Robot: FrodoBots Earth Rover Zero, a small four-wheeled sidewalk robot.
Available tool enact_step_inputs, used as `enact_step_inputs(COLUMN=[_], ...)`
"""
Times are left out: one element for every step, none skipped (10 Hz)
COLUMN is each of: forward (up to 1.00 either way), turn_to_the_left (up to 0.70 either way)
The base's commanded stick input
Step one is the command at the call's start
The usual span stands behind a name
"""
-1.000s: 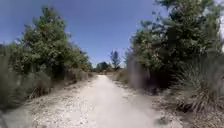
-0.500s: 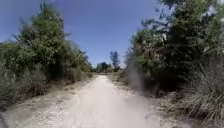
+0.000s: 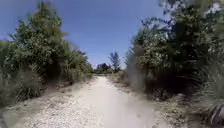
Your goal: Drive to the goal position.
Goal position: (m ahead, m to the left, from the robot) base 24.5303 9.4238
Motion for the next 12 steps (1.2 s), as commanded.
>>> enact_step_inputs(forward=[0.45,0.45,0.45,0.45,0.45,0.45,0.45,0.45,0.45,0.45,0.45,0.45], turn_to_the_left=[0.02,0.02,0.02,0.02,0.02,0.02,0.02,0.02,0.02,0.02,0.02,0.02])
